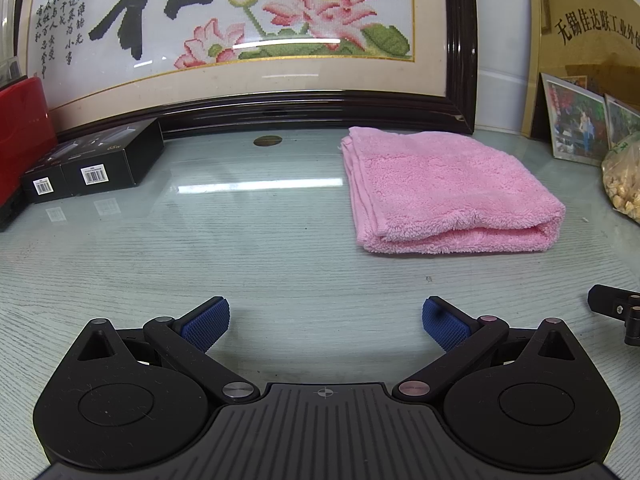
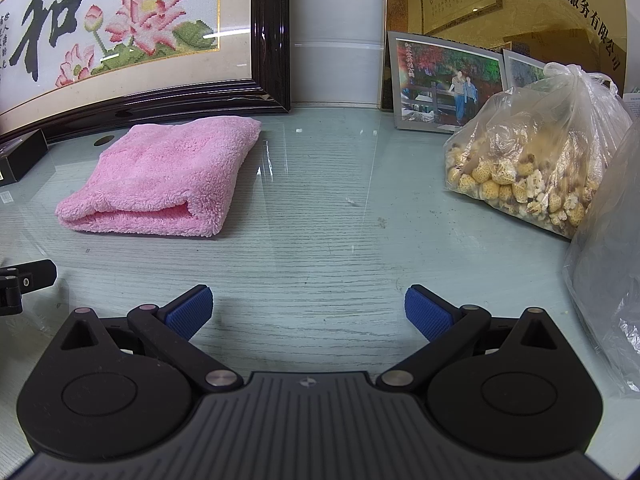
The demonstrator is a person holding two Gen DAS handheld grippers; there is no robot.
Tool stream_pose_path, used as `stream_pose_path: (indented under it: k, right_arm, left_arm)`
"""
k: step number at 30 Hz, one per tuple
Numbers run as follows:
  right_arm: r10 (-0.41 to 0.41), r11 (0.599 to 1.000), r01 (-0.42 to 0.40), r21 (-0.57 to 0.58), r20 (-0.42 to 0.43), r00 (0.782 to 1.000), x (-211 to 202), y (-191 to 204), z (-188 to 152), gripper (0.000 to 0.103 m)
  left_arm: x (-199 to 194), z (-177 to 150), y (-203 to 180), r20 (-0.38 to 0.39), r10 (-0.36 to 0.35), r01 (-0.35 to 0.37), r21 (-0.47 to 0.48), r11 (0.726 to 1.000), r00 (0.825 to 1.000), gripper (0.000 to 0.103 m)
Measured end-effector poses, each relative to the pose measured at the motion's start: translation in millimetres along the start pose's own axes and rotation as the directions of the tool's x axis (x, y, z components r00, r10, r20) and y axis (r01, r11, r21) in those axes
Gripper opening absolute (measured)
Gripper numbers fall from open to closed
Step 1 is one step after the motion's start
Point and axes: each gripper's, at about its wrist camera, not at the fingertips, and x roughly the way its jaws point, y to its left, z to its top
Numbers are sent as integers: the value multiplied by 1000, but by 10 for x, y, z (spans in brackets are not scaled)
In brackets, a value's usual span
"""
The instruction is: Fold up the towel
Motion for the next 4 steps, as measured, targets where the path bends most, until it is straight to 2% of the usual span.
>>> stream_pose_path:
  k: [4]
  right_arm:
    - [0,1000,0,0,0,1000,0,0,0,103]
  left_arm:
    - [1,1,1,0,0,0,0,1000,1000,103]
